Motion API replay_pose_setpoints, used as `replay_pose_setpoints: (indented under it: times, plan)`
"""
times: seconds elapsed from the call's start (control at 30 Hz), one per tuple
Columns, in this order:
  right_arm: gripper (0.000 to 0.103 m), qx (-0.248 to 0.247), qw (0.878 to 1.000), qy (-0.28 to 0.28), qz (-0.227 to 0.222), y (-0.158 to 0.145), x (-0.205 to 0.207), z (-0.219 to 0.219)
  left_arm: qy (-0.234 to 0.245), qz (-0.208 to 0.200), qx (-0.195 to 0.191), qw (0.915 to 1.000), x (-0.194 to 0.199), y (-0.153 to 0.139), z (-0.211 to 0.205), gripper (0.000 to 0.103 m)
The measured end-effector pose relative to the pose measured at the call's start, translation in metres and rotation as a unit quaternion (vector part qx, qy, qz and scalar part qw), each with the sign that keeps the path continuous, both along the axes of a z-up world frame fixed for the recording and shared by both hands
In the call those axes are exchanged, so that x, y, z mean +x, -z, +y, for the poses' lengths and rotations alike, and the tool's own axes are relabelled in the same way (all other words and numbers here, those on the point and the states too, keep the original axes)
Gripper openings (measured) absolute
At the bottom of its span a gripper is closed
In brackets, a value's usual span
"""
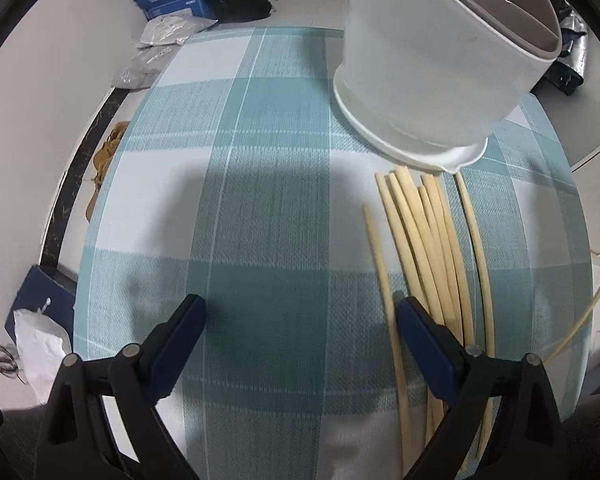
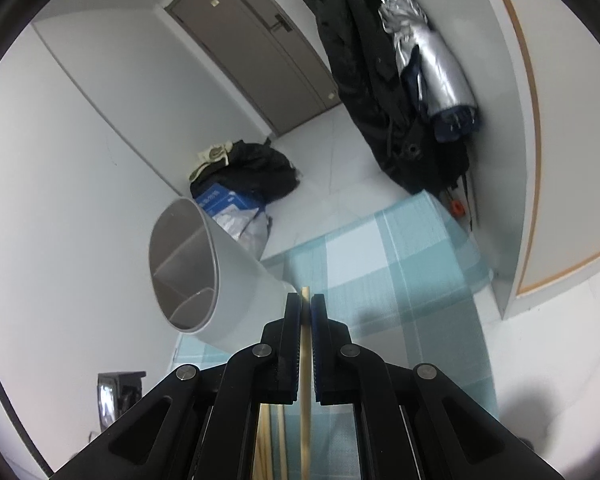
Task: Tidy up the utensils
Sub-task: 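Grasp a chopstick with the left tool while the right tool holds its chopstick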
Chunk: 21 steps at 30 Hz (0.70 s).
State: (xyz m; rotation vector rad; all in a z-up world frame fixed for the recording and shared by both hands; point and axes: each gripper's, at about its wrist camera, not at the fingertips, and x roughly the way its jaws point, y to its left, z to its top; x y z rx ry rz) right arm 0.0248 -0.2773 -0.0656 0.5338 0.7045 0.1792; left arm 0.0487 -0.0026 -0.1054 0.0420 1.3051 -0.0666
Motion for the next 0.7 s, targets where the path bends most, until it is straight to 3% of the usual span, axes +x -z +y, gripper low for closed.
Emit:
replay_pose_setpoints:
  times: [0.03, 0.23, 0.33, 0.4, 0.53, 0.7]
  plan:
    - [0.004, 0.001, 1.000, 0.000, 0.000, 0.000, 0.000, -0.001, 0.006, 0.000, 0.002, 1.0000, 0.000, 0.001, -0.004, 0.090]
    - [0.004, 0.014, 1.000, -0.003, 0.010, 0.003, 0.004, -0.006, 0.024, 0.003, 0.004, 0.9997, 0.017, -0.014, -0.016, 0.054]
    - [0.004, 0.012, 1.000, -0.004, 0.008, 0.002, 0.003, -0.007, 0.017, 0.003, -0.008, 0.9998, 0.016, -0.011, -0.022, 0.030]
    - [0.004, 0.011, 1.000, -0.002, 0.005, 0.002, 0.002, -0.006, 0.004, 0.000, -0.014, 0.9999, 0.014, -0.010, -0.023, 0.007]
    - [0.004, 0.003, 1.000, -0.007, 0.000, 0.000, 0.000, -0.003, -0.030, -0.005, -0.035, 0.9989, 0.011, 0.010, -0.027, 0.002]
    - [0.004, -0.008, 1.000, -0.014, -0.008, -0.003, -0.003, 0.003, -0.045, -0.027, -0.043, 0.9977, 0.009, -0.001, -0.023, 0.001]
